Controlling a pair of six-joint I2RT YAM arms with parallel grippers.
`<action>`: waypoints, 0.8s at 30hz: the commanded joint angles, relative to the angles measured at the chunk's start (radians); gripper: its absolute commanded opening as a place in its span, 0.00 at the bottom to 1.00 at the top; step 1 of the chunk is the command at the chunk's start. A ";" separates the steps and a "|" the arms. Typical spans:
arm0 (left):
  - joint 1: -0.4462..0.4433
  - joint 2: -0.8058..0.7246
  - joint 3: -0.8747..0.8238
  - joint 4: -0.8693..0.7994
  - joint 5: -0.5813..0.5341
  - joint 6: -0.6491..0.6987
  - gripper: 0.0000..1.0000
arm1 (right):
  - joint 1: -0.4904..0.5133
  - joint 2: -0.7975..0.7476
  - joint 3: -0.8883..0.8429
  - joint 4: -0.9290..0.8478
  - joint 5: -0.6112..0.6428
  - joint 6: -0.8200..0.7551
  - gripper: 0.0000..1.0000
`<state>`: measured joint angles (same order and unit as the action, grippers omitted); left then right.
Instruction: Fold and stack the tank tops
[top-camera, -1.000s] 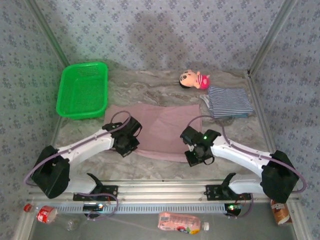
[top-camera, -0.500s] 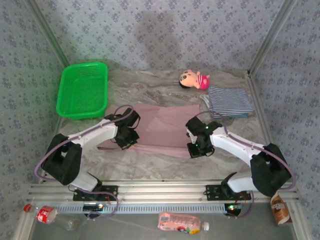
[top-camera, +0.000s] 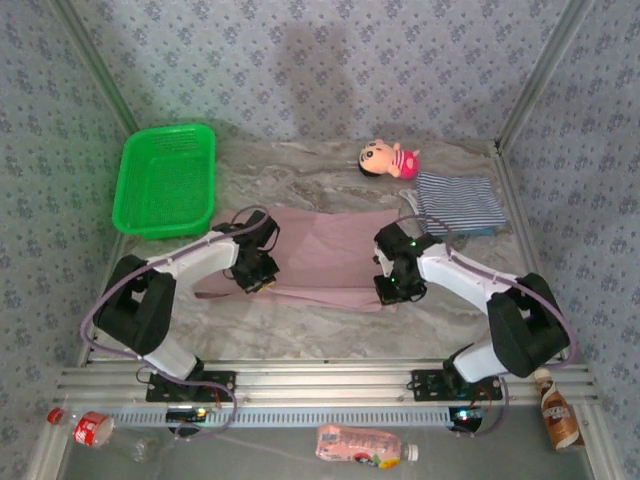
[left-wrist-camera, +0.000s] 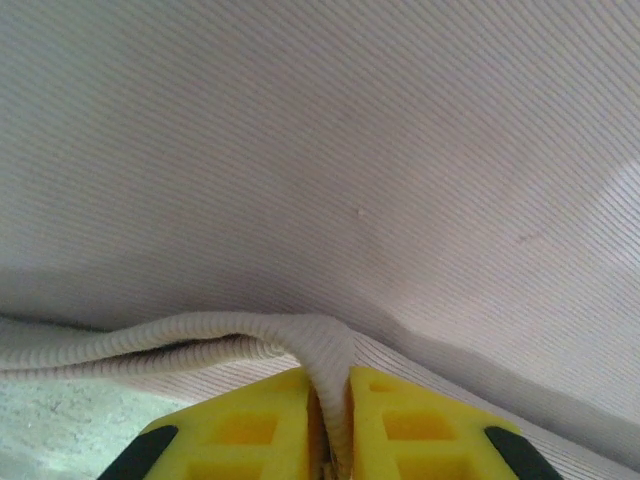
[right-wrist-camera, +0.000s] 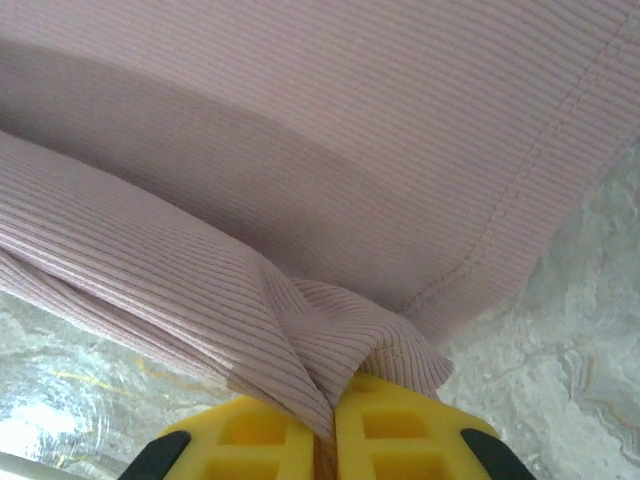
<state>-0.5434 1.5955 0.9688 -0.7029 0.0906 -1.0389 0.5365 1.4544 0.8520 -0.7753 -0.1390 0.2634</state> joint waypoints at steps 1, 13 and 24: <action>0.013 0.040 0.051 0.014 0.005 0.036 0.18 | -0.030 0.036 0.022 0.023 0.011 -0.033 0.16; 0.037 0.157 0.131 0.000 -0.031 0.106 0.22 | -0.102 0.089 0.030 0.110 0.117 -0.044 0.28; 0.071 0.160 0.241 -0.114 -0.034 0.221 0.43 | -0.177 0.041 0.080 0.062 0.130 -0.046 0.43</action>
<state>-0.4831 1.7638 1.1751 -0.7380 0.0597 -0.8738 0.3691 1.5322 0.8940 -0.6750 -0.0292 0.2268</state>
